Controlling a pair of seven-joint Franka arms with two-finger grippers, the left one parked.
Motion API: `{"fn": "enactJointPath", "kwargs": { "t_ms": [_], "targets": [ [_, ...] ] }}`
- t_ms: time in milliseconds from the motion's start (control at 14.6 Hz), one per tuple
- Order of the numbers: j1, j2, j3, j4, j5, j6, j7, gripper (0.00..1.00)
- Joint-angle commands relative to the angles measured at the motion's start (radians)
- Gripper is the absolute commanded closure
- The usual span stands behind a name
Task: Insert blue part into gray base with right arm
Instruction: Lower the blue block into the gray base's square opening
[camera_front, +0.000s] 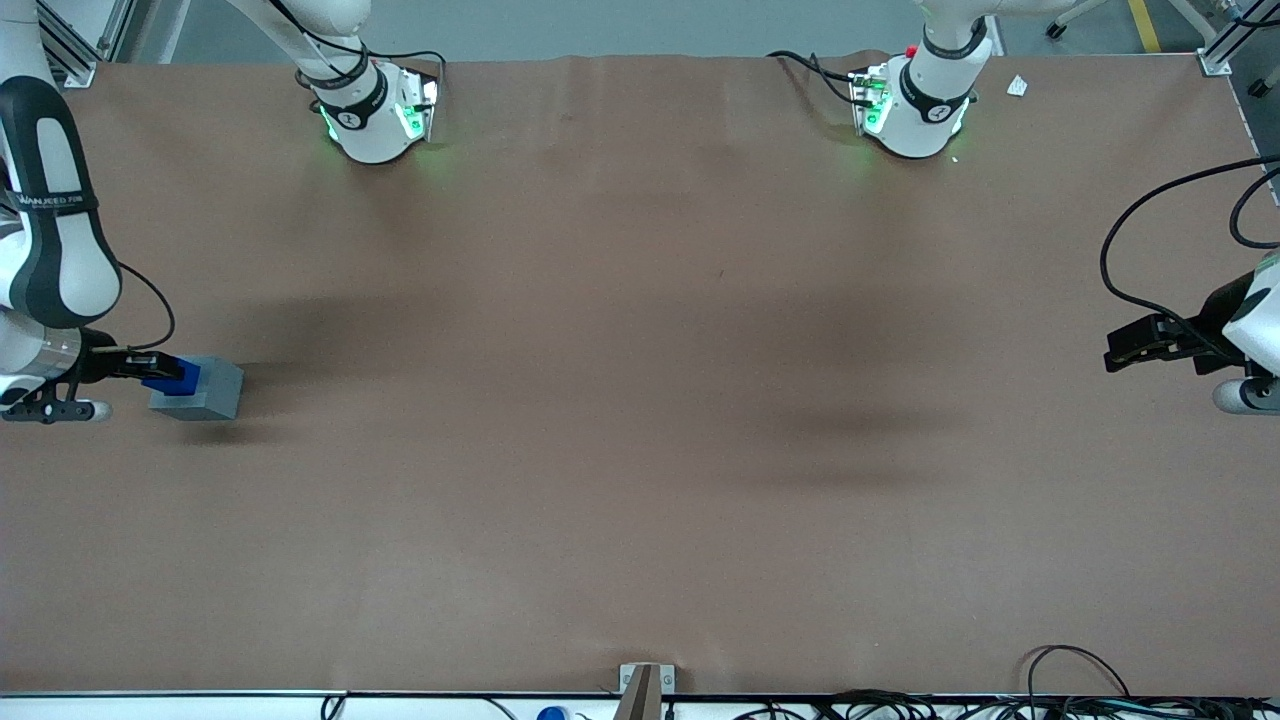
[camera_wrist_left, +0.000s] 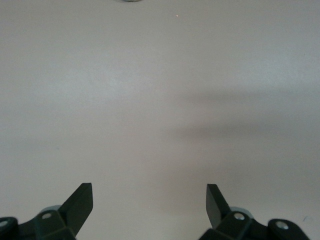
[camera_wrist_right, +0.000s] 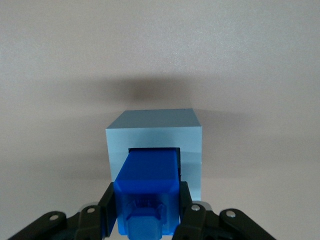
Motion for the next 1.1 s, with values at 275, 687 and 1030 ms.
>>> {"fn": "enactJointPath", "kwargs": {
  "t_ms": [275, 687, 1030],
  "targets": [
    [-0.024, 0.013, 0.016, 0.0, -0.008, 0.012, -0.008, 0.27],
    [-0.023, 0.012, 0.016, 0.0, -0.008, 0.01, -0.007, 0.0],
    [-0.018, 0.004, 0.016, 0.003, -0.008, -0.003, -0.007, 0.0]
  ]
}}
